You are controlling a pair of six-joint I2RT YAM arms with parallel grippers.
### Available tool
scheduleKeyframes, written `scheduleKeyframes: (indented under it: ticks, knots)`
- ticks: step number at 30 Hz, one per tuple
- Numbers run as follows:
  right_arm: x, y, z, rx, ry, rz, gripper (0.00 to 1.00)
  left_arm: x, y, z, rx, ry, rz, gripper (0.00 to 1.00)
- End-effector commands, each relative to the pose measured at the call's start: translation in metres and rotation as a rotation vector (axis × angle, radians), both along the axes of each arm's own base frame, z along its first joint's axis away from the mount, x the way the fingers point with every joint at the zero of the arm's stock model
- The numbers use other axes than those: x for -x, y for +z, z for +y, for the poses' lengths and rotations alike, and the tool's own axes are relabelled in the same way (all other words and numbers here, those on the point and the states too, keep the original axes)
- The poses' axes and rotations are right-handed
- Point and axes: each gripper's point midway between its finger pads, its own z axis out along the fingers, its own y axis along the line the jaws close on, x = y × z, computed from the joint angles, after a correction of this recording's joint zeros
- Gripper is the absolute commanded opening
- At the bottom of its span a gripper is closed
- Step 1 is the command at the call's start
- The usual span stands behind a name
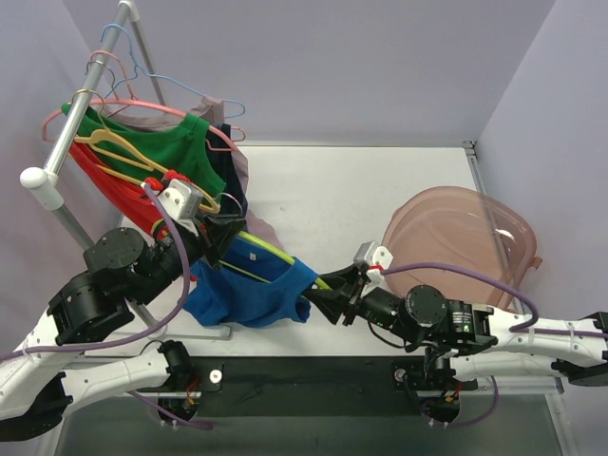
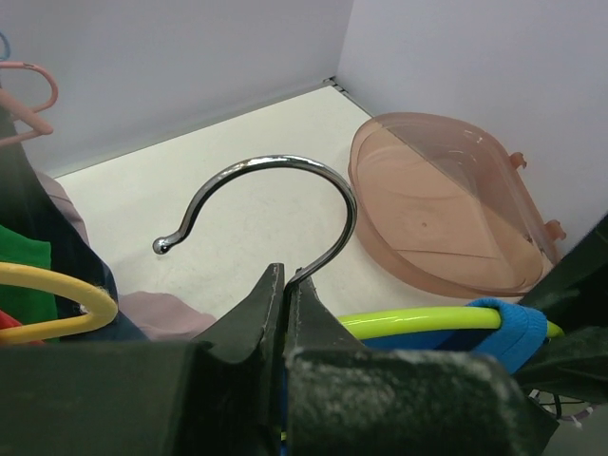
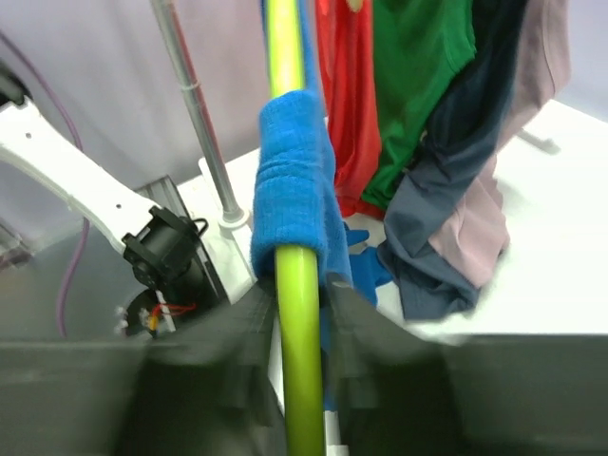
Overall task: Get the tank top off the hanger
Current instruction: Pick up the hanger from the clothesline.
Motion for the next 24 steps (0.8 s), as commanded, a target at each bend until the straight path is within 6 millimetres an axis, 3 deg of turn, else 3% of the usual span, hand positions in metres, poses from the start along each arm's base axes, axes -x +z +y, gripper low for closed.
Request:
scheduleKeyframes:
  ticks: [1, 4, 8, 12, 14, 18, 24]
  knots:
    - [-0.017, 0.043, -0.038, -0.167, -0.158, 0.109, 0.4, -0.005, 0.029, -0.002, 0.081, 0.016, -0.062, 0.0]
    - [-0.022, 0.046, -0.061, -0.191, -0.223, 0.182, 0.53, -0.011, 0.027, -0.004, 0.056, 0.036, -0.059, 0.0]
    - [-0.028, 0.045, -0.086, -0.194, -0.304, 0.249, 0.58, -0.018, 0.026, -0.004, 0.041, 0.072, -0.06, 0.0]
    - [-0.032, 0.055, -0.111, -0.224, -0.378, 0.318, 0.57, -0.025, 0.024, -0.004, 0.017, 0.104, -0.057, 0.0]
    - [-0.03, 0.063, -0.112, -0.255, -0.37, 0.347, 0.56, -0.029, 0.022, -0.003, 0.008, 0.132, -0.053, 0.0]
    - [-0.021, 0.076, -0.093, -0.251, -0.294, 0.369, 0.54, -0.038, 0.016, -0.001, -0.013, 0.183, -0.045, 0.0]
    - [-0.024, 0.064, -0.061, -0.165, -0.307, 0.362, 0.54, -0.046, 0.019, 0.002, -0.019, 0.235, -0.03, 0.0]
